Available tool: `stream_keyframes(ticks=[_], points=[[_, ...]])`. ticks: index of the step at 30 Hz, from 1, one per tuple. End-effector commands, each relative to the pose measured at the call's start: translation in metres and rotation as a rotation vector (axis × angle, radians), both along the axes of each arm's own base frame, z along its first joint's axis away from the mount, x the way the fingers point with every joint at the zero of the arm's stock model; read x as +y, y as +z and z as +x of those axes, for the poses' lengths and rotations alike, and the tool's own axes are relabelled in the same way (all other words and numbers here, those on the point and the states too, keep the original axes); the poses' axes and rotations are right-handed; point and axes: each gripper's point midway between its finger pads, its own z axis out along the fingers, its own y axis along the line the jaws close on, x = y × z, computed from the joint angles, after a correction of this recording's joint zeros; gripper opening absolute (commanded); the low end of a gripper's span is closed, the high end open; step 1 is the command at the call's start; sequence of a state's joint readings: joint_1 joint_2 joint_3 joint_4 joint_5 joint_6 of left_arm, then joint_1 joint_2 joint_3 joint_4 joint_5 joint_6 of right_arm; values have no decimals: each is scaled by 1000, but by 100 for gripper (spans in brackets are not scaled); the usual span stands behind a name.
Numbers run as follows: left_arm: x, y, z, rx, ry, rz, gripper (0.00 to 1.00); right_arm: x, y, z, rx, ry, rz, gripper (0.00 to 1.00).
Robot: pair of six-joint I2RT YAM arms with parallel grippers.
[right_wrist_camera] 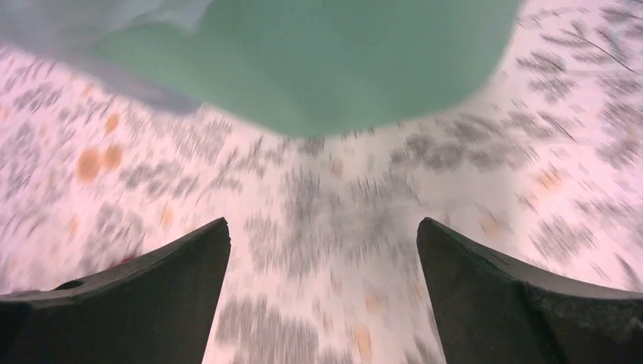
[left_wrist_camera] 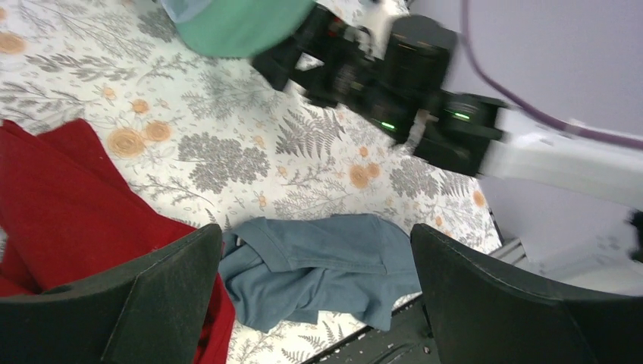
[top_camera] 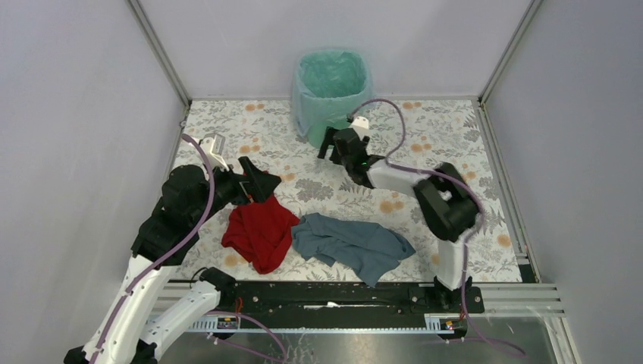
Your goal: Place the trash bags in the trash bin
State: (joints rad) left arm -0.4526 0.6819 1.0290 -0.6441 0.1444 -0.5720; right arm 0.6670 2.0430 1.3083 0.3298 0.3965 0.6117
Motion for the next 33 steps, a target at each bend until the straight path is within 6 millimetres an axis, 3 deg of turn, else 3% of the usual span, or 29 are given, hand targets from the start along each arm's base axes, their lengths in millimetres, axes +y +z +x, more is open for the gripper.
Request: stream_keyframes(ticks=[1, 4, 8, 12, 18, 23, 30, 33], points=[[18, 40, 12, -135, 97, 22, 99, -22, 106, -68, -17, 131, 89, 100], [33, 66, 20, -209, 178, 50, 99, -51, 139, -117, -14, 227, 24, 100], [43, 103, 26, -318, 227, 61, 99, -99, 198, -174, -86, 317, -103, 100], [51, 134, 27, -399, 266, 57, 99, -152, 264, -213, -187, 262, -151, 100], [58, 169, 20, -466, 287, 38, 99, -203, 354, -259, -377, 191, -102, 100], [62, 190, 8, -503, 284, 6, 99, -228, 386, -272, -465, 124, -89, 100], [67, 190, 3, -491, 298, 10, 99, -234, 392, -275, -484, 81, -42, 100], [67, 187, 4, -485, 301, 13, 99, -227, 395, -278, -510, 109, 9, 100]])
